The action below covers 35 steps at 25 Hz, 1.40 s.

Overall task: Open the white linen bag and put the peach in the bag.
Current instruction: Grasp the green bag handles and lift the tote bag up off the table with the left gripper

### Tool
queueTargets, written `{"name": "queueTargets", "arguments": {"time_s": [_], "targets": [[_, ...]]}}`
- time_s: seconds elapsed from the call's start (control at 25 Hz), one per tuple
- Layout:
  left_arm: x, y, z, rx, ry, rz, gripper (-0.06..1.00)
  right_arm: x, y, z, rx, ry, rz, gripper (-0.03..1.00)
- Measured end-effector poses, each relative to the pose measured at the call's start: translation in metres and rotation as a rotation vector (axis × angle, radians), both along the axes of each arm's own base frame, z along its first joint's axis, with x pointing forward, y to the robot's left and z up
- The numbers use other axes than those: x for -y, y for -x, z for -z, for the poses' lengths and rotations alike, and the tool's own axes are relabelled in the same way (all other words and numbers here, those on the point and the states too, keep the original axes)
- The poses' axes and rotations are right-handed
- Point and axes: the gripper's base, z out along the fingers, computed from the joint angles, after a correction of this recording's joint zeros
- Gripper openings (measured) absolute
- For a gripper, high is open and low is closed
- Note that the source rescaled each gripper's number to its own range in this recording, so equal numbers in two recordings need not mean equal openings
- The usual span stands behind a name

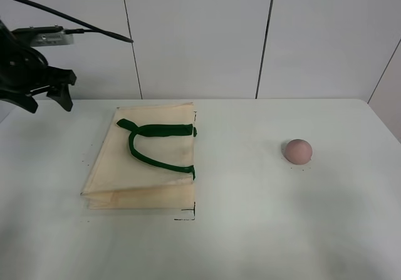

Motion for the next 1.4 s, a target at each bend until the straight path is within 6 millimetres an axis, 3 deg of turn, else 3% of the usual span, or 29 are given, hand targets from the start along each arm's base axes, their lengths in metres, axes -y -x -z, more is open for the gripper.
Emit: {"name": "queueTargets", "arguments": {"time_s": [0.12, 0.24, 0.4, 0.56, 1.12, 1.2, 1.28, 1.36, 1.4], "targets": [[0.019, -0.03, 0.022, -0.038, 0.012, 0.0, 1.0, 0.0, 0.0, 0.0, 0.0, 0.0, 0.0, 0.98], [0.049, -0.047, 0.039, -0.063, 0.025, 0.01, 1.0, 0.0, 0.0, 0.0, 0.0, 0.0, 0.0, 0.98], [0.092, -0.056, 0.062, -0.097, 0.037, 0.032, 1.0, 0.0, 0.0, 0.0, 0.0, 0.0, 0.0, 0.98], [0.118, -0.058, 0.088, -0.129, 0.024, 0.043, 1.0, 0.0, 0.0, 0.0, 0.0, 0.0, 0.0, 0.98], [0.127, -0.073, 0.171, -0.191, -0.036, 0.011, 1.0, 0.0, 0.0, 0.0, 0.0, 0.0, 0.0, 0.98], [0.127, -0.073, 0.175, -0.196, -0.036, 0.008, 0.99, 0.0, 0.0, 0.0, 0.0, 0.0, 0.0, 0.98], [0.128, -0.074, 0.177, -0.2, -0.034, 0.005, 0.93, 0.0, 0.0, 0.0, 0.0, 0.0, 0.0, 0.98], [0.129, -0.074, 0.178, -0.201, -0.025, 0.001, 0.79, 0.0, 0.0, 0.0, 0.0, 0.0, 0.0, 0.98], [0.131, -0.074, 0.178, -0.2, -0.021, 0.003, 0.68, 0.0, 0.0, 0.0, 0.0, 0.0, 0.0, 0.98]]}}
